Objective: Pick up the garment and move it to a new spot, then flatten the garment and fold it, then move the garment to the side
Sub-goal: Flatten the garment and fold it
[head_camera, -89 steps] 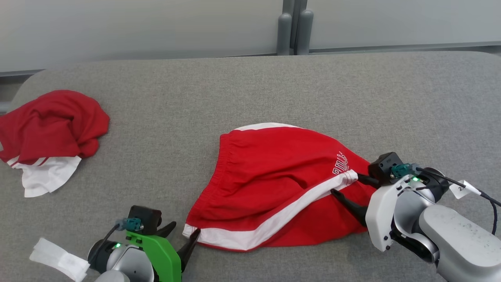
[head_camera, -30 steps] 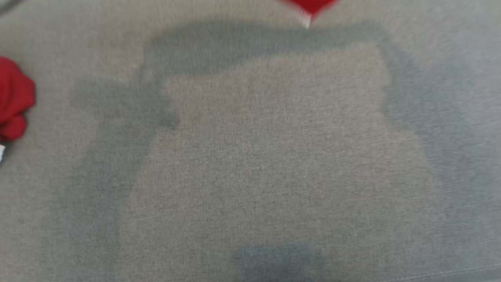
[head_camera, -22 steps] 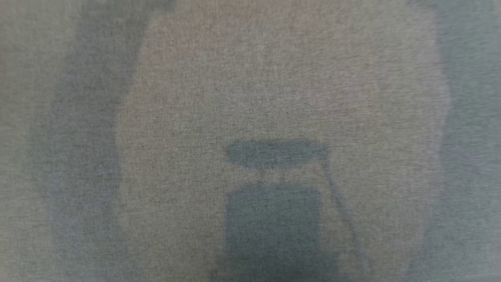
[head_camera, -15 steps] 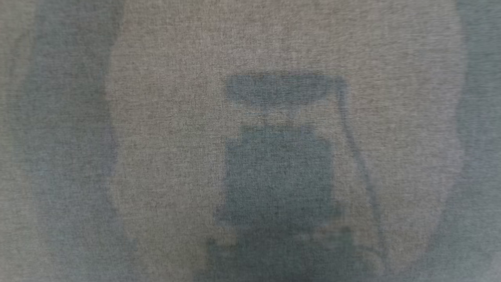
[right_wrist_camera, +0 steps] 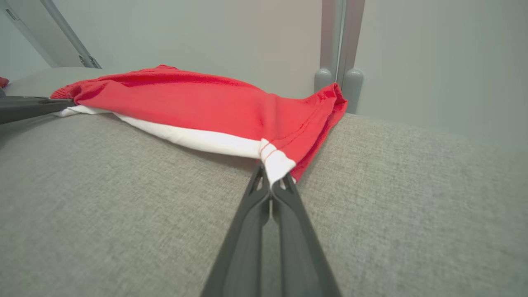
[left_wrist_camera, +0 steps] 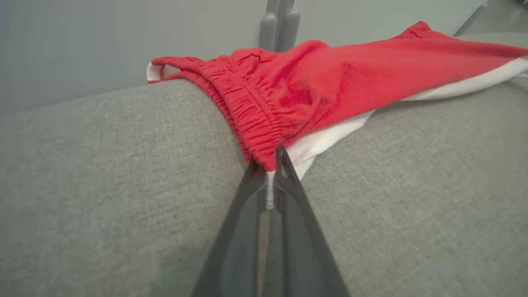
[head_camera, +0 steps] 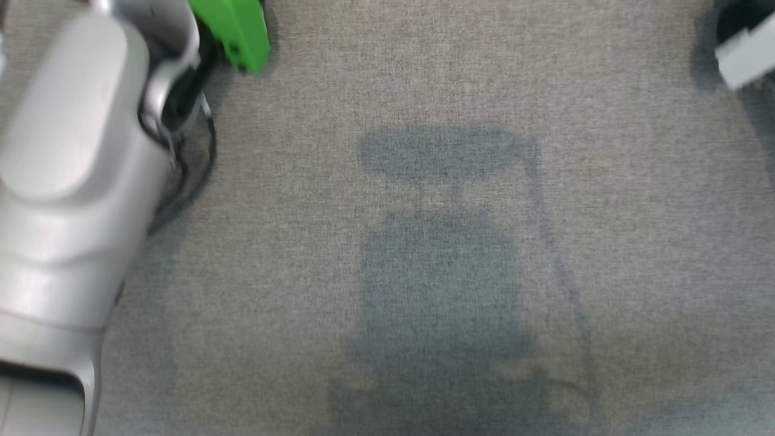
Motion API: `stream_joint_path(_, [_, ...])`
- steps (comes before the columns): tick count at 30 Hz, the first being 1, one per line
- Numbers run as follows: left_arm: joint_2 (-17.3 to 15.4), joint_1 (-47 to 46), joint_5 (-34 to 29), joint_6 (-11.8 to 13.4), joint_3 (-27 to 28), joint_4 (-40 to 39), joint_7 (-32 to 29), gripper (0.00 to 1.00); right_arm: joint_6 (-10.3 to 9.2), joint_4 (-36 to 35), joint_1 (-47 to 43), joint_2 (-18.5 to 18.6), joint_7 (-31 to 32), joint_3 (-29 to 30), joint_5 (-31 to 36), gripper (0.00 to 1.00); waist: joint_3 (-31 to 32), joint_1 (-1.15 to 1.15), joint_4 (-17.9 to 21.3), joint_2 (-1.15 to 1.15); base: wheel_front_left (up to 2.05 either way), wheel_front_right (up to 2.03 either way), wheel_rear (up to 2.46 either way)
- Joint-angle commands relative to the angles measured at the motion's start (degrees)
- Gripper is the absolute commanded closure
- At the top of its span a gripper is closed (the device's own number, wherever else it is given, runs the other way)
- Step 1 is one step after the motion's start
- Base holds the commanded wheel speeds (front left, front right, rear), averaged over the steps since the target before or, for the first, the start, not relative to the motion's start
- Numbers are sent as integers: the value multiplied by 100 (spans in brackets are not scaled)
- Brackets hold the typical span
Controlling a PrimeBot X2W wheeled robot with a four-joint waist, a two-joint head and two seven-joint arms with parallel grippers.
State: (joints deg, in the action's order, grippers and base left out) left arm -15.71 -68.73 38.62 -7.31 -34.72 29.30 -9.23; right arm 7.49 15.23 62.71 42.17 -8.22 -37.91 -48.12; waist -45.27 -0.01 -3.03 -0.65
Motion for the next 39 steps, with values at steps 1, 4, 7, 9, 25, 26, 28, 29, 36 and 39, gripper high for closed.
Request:
stream_joint_path(1, [-125, 572, 148, -25, -65, -171, -49, 100, 0, -145, -444, 151, -76, 16, -140, 100, 679, 1, -62, 65, 0, 0, 0])
stream_joint_path(4, [-368, 1325, 366, -7, -71, -724, -68, 100, -1, -453, -1167, 474, -199, 136, -290, 100, 1083, 1, -89, 65, 0, 0, 0])
stream_joint_path(7, [-627, 2045, 532, 130, -63, -1220, -105, 100, -5, -675, -1920, 666, -286, 234, -360, 100, 1488, 1, -75, 65, 0, 0, 0])
stream_joint_path(9, [-731, 2550, 674, 230, -80, -1558, -160, 100, -5, -781, -2438, 763, -318, 280, -401, 100, 1769, 1, -71, 65, 0, 0, 0])
stream_joint_path(25, [-1009, 7189, 1242, 1568, -422, -3363, 879, 100, -45, -721, -7401, 763, -681, 1612, -760, 100, 3377, 1, -113, 65, 0, 0, 0])
stream_joint_path(26, [-955, 7370, 1259, 1639, -445, -3430, 961, 100, -45, -816, -7711, 730, -689, 1787, -772, 100, 3390, 1, -145, 65, 0, 0, 0])
stream_joint_path(28, [-864, 7656, 1321, 1695, -510, -3578, 1061, 100, -45, -1071, -8257, 621, -706, 2160, -785, 100, 3421, 1, -215, 65, 0, 0, 0])
stream_joint_path(29, [-845, 7741, 1343, 1727, -526, -3644, 1081, 100, -43, -1249, -8499, 553, -709, 2346, -752, 100, 3425, 1, -247, 65, 0, 0, 0])
stream_joint_path(36, [-940, 7511, 1245, 1880, -505, -3967, 877, 100, -14, -2402, -8507, 379, -475, 2985, -355, 100, 3328, 1, -197, 65, 0, 0, 0])
stream_joint_path(39, [-993, 7180, 1218, 1927, -424, -4118, 662, 100, -5, -2789, -7866, 376, 6, 2924, -194, 100, 3188, 1, -164, 65, 0, 0, 0])
